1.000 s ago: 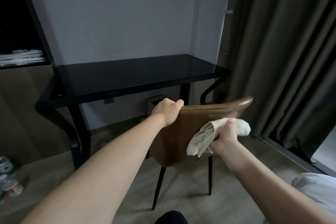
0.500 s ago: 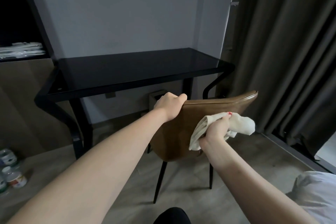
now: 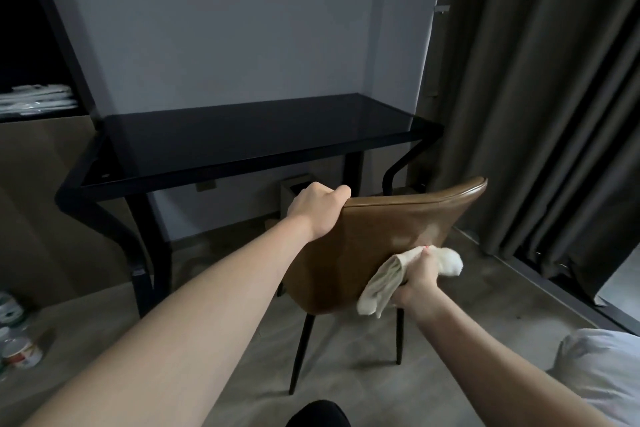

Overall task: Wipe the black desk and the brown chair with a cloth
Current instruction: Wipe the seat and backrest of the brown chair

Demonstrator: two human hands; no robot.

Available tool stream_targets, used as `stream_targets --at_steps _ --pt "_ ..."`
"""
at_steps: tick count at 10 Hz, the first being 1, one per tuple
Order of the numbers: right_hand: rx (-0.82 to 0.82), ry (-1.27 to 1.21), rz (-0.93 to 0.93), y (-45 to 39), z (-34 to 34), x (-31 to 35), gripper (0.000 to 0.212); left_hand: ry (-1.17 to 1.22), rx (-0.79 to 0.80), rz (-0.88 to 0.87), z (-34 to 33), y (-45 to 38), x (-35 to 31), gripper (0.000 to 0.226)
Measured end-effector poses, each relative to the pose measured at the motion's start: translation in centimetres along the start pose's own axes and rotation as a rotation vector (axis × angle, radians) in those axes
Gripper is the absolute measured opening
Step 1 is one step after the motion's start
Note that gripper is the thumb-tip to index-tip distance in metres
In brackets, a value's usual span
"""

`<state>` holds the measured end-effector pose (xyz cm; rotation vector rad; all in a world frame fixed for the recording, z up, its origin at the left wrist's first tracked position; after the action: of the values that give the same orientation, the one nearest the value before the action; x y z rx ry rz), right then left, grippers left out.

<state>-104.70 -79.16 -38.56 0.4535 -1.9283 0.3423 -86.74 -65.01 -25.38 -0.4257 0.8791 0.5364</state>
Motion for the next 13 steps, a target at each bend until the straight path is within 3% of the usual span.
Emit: stream_targets --at_steps 1,2,3,4,5,7,9,10,12,13 --pt "-0.383 -0.053 -0.24 1.0 -1.6 3.5 0.055 -0.003 -0.006 0.019 0.1 0.5 -0.4 0.06" --pt "-0.413 -0.097 -0.245 1.3 -0.9 8.9 0.064 -0.018 -0.018 0.051 0.4 1.2 -0.9 0.054" --pt "-0.385 0.124 -0.04 2.7 -1.3 13.1 0.076 -0.014 -0.004 0.082 0.5 1.8 -1.1 0.048" --pt "-0.231 0.575 0.228 4.9 -3.4 14.7 0.075 -0.008 0.017 0.083 0.6 1.9 -1.3 0.048" --pt "0.01 1.338 0.472 7.3 -8.0 14.3 0.044 -0.026 0.022 0.084 0.6 1.8 -1.1 0.044" --pt "-0.042 1.434 0.445 4.5 -7.5 16.4 0.037 -0.049 0.023 0.078 0.2 0.8 -0.6 0.043" --pt "-0.199 1.283 0.226 0.3 -3.5 19.5 0.034 -0.025 -0.02 0.09 0.1 0.6 -0.3 0.05" --pt "-0.195 1.324 0.214 0.9 -3.7 19.5 0.038 -0.019 -0.019 0.113 0.3 0.8 -0.5 0.048" --pt "-0.082 1.321 0.417 6.0 -6.4 16.0 0.054 0.006 -0.006 0.141 0.5 2.1 -1.5 0.046" --pt "-0.025 1.316 0.545 9.4 -9.1 13.6 0.048 0.028 -0.015 0.12 0.7 2.5 -1.6 0.047"
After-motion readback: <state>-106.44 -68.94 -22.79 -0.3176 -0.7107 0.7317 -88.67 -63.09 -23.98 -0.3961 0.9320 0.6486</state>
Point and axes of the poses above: each hand's wrist, its own y-axis away from the middle knuckle, its own z-axis out of the back of the hand, x = y × z, the point moved 5 cm from there along -y, towards the middle knuckle
